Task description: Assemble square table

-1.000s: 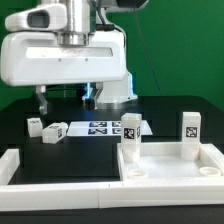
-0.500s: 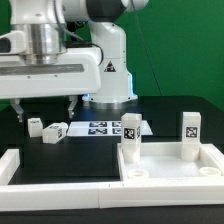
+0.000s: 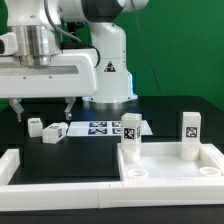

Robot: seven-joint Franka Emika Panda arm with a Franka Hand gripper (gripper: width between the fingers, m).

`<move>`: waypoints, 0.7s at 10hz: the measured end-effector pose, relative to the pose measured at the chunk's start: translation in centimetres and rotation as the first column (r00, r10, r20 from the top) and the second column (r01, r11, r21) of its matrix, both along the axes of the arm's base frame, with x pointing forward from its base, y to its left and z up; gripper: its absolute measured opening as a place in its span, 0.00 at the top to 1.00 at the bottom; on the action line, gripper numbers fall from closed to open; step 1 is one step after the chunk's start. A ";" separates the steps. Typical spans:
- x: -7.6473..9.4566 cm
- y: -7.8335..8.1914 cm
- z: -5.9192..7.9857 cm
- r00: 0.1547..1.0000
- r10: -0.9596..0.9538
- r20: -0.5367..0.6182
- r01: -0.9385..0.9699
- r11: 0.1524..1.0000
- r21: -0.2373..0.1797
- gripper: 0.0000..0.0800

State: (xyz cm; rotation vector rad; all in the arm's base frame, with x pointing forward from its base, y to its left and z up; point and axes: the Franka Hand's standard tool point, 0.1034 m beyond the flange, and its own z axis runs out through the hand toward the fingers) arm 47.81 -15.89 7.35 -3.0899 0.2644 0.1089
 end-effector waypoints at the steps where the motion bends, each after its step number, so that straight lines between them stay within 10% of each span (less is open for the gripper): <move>1: -1.6 -1.2 -0.5 0.999 -0.030 -0.029 0.030 1.000 0.002 0.19; 3: -5.4 -1.4 -1.4 0.966 -0.088 -0.244 0.112 0.990 0.089 0.19; 7: -4.9 -0.8 -1.9 0.893 -0.038 -0.449 0.120 0.981 0.156 0.19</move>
Offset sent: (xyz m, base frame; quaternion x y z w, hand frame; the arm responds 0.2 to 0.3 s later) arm 0.0000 0.0000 0.0000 0.0000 -0.1938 0.0000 0.9810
